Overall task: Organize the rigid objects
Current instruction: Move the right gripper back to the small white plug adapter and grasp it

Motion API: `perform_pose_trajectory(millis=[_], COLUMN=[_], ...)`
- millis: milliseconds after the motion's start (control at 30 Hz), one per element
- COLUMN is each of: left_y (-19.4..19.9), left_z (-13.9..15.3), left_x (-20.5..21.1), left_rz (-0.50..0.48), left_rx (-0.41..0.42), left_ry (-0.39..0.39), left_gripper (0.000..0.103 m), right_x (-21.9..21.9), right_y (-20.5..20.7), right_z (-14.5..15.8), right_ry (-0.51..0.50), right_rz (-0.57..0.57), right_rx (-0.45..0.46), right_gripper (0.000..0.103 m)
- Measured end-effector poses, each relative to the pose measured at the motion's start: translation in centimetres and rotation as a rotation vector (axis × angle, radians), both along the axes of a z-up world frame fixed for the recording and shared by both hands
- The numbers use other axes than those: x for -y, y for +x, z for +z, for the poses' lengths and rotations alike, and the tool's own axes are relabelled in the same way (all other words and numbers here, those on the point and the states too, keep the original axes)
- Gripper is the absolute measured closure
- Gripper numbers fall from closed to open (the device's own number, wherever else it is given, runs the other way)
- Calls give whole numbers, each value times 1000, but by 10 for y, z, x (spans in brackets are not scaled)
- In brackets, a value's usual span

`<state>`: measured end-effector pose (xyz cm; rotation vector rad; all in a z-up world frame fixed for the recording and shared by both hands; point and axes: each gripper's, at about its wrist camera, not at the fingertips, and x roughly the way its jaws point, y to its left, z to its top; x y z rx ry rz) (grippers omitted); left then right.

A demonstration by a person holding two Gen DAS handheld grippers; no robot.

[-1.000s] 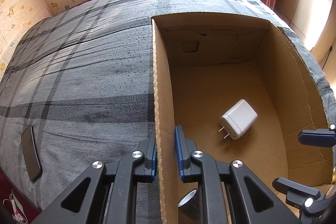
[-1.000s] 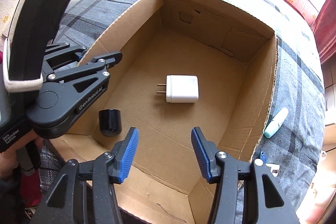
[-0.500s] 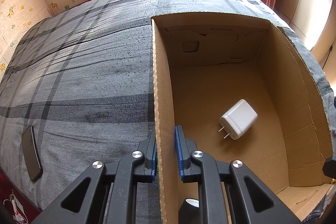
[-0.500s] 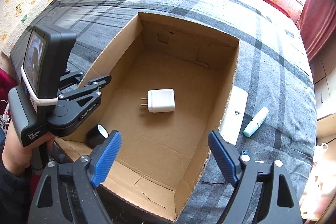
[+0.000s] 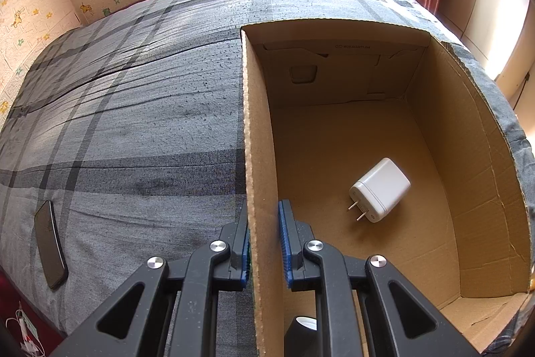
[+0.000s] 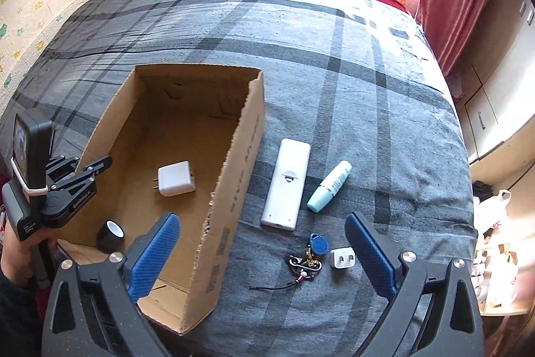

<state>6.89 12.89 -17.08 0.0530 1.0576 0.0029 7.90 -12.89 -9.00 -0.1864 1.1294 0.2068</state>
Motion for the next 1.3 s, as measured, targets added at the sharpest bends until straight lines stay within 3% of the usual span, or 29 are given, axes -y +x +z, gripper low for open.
perform_pose_trajectory(millis=[267,500,800,1000,1100,1133,1167,1300], left_y=[0,0,1,2,2,2,2,2], left_z=[0,0,1,2,2,2,2,2], left_x=[1,1,4,6,7,7,7,7], left_rz=[0,0,2,3,3,3,3,4], left_rx=[-1,-3,-8,-9,-9,-9,-9,-9], left_ry=[3,7,17,19,20,21,21,18], left_gripper=[87,87,87,87,87,87,87,87], right_x=[56,85,108,114,114,114,113,106], right_y=[12,17,18,18,17,17,16,12], right_z=[-41,-89,-126,-141,-143,-143,-142,-138], right_ry=[-92,-90,-57,1,22,40,46,28], right_rz=[-122,-194,-264,-271,-274,-267,-265,-255], right_rx=[-25,-111,-161,-194,-204,-207,-203,-189], right_gripper=[2,2,6,23,52,68,73,73])
